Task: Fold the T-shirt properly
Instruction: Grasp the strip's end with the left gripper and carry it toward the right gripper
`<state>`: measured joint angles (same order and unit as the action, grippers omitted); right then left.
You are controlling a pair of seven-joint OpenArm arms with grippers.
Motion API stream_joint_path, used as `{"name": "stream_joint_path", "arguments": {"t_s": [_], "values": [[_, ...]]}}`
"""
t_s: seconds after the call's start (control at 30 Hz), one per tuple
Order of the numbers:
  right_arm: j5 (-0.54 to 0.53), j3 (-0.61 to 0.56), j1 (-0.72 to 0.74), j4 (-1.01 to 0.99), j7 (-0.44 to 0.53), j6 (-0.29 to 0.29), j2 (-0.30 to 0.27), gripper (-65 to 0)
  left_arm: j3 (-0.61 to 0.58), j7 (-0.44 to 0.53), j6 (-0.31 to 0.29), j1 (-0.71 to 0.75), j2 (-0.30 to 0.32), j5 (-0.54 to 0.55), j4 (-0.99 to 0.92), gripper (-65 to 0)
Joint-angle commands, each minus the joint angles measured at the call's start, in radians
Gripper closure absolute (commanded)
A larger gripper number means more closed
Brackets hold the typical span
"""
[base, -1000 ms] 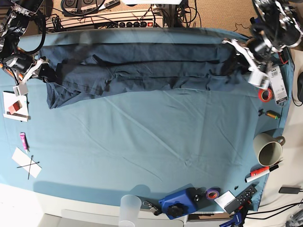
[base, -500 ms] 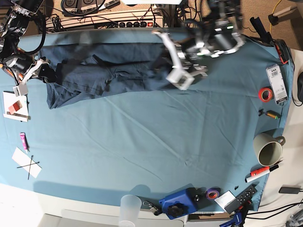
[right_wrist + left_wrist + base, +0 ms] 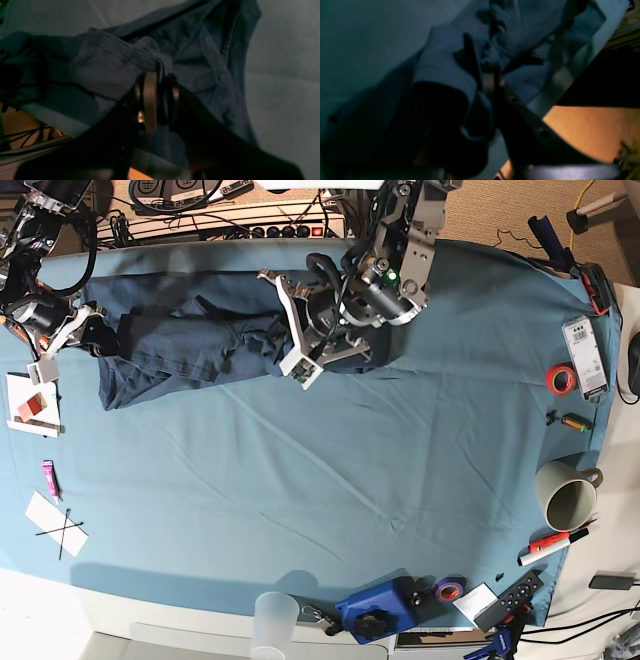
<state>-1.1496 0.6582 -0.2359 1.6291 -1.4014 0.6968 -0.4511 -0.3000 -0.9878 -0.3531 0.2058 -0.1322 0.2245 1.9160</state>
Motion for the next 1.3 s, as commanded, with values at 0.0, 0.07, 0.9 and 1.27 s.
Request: {"name": "stream_joint_path", "arguments": {"t_s": [0.0,0.07,0.9,1.27], "values": [[-0.016,0.010,0.006,0.014,0.023,0.001,-0.026,-8.3,-0.006,0.037,-0.011,-0.006,-0.025,0.032,0.014,-21.4],[-0.016,0.010,0.006,0.014,0.023,0.001,-0.026,-8.3,-0.005,0.054,-0.010,-0.007,-0.025,0.066,0.014,-31.2],[-0.084,0.026,0.016,0.015,0.029,0.001,-0.180,-8.2,-0.003,-0.075,0.140,0.096,0.022,-0.176,0.279,-21.2],[0.027,0.024,0.046,0.014,0.005,0.001,-0.195,-30.3,-0.003,-0.050,0.117,0.158,0.022,-0.176,0.311,-21.2]]}}
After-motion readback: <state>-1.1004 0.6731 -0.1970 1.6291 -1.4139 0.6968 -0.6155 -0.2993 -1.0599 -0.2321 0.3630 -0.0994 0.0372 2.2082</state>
